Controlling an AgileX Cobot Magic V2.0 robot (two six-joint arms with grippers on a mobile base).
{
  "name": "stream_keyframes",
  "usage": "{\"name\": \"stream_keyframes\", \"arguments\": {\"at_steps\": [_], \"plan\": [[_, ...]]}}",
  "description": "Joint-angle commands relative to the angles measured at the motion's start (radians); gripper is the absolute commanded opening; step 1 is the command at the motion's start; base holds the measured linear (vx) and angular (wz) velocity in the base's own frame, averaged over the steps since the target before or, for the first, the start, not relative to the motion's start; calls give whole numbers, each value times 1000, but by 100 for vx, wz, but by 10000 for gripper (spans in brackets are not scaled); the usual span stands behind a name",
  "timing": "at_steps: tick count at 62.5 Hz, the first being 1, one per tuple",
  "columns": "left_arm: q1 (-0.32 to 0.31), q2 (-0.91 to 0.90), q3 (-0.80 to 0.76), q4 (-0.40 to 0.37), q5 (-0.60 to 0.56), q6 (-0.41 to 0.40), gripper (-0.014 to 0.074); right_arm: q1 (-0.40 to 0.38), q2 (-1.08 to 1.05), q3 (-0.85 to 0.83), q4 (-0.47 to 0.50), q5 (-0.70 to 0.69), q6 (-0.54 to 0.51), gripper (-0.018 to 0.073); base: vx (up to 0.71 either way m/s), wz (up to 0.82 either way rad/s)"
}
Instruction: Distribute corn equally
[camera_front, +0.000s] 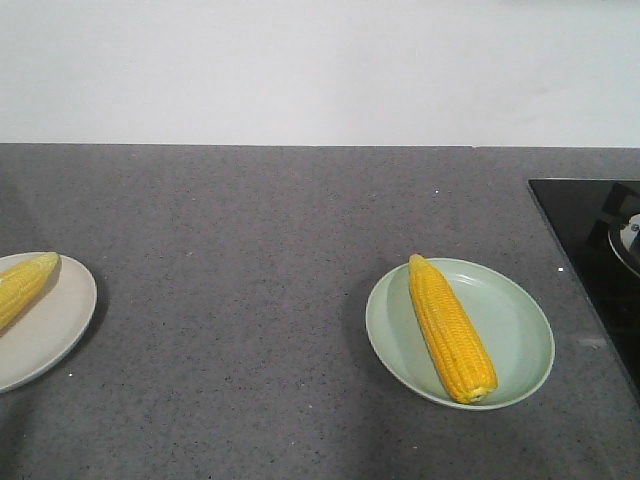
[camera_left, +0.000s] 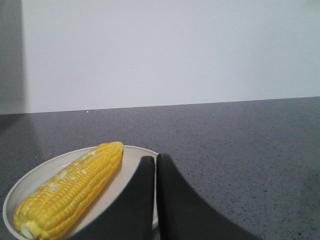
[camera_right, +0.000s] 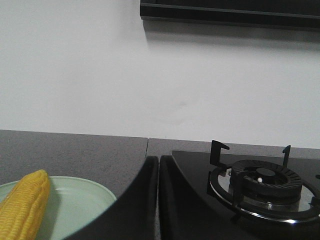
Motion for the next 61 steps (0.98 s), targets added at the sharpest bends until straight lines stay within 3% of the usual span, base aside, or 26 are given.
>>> {"name": "stream_keyframes", "arguments": {"at_steps": [1,61], "plan": [[1,-17,4,-2,-71,-12,-7,-6,-4,12,-12,-78,-1,-4,0,0],[1,-17,4,-2,-71,-12,-7,-6,-4,12,-11,-78,-2,-4,0,0]]}}
